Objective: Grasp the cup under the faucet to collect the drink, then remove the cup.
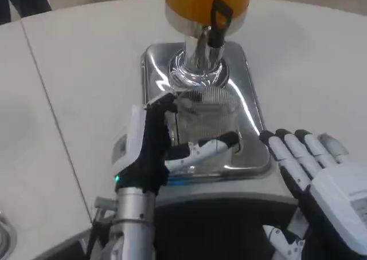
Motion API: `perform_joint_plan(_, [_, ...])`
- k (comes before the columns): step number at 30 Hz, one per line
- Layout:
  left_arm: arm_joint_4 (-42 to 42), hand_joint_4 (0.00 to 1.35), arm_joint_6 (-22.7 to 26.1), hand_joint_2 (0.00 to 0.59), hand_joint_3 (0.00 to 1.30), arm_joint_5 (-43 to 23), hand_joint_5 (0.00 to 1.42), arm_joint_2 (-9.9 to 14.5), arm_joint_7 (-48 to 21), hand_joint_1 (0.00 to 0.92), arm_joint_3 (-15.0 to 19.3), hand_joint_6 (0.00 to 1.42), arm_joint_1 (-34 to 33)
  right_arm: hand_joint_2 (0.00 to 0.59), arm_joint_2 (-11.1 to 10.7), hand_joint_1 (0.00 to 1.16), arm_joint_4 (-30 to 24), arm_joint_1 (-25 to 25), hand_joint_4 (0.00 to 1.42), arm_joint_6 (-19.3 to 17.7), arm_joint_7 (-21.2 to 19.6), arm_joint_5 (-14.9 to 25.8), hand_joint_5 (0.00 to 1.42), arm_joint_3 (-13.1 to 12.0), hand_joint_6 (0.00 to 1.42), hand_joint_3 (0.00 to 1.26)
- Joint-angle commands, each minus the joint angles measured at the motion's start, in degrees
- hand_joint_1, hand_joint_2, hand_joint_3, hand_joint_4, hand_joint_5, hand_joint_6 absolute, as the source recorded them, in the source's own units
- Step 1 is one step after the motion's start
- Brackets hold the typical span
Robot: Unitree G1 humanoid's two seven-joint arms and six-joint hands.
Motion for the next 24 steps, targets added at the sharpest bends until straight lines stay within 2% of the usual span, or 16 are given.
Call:
perform_joint_plan(1, [6.57,1.19,-2.69,0.052,1.16,-0.87,1.42,-1.25,3.75,0.684,-0.72,1.42,-5.76,0.542,0.36,0.29,0.34,-1.92,0.0,0.81,1.47,-0.47,0.0,0.03,0.0,0.0])
perform_joint_plan(6, [15.85,1.17,-3.83,0.057,1.16,-1.42,1.42,-2.37,8.19,0.686,-0.46,1.42,-11.92,0.542,0.85,0.29,1.7,-4.97,0.0,1.78,2.53,-1.71,0.0,0.87,0.0,0.0])
perform_joint_plan(13, [26.0,1.14,-5.27,0.064,1.15,0.26,1.41,-3.29,15.71,0.684,-2.45,1.42,-17.14,0.542,1.66,0.29,2.15,-6.39,0.0,2.51,3.15,-3.23,0.0,1.93,0.0,0.0])
perform_joint_plan(17, [30.88,1.11,-5.79,0.08,1.09,0.3,1.38,-2.74,18.52,0.675,-3.39,1.42,-19.85,0.542,2.1,0.29,2.11,-5.87,0.0,2.69,2.75,-3.65,0.0,1.98,0.0,0.0])
perform_joint_plan(20, [34.38,1.12,-5.64,0.092,0.99,0.15,1.33,-2.3,18.94,0.647,-4.07,1.42,-21.16,0.542,2.13,0.29,2.36,-6.07,0.0,2.82,3.23,-3.78,0.0,2.28,0.0,0.0])
perform_joint_plan(22, [35.71,1.02,-5.66,0.1,0.85,0.5,1.24,-2.01,19.59,0.621,-4.98,1.4,-21.62,0.542,2.27,0.29,2.47,-6.38,0.0,3.02,3.45,-4.02,0.0,2.51,0.0,0.0])
perform_joint_plan(24, [36.29,0.73,-5.95,0.101,0.64,1.07,1.05,-1.49,20.06,0.611,-6.13,1.22,-21.67,0.541,2.53,0.29,2.92,-7.19,0.0,3.45,3.71,-4.28,0.0,2.92,0.0,0.0])
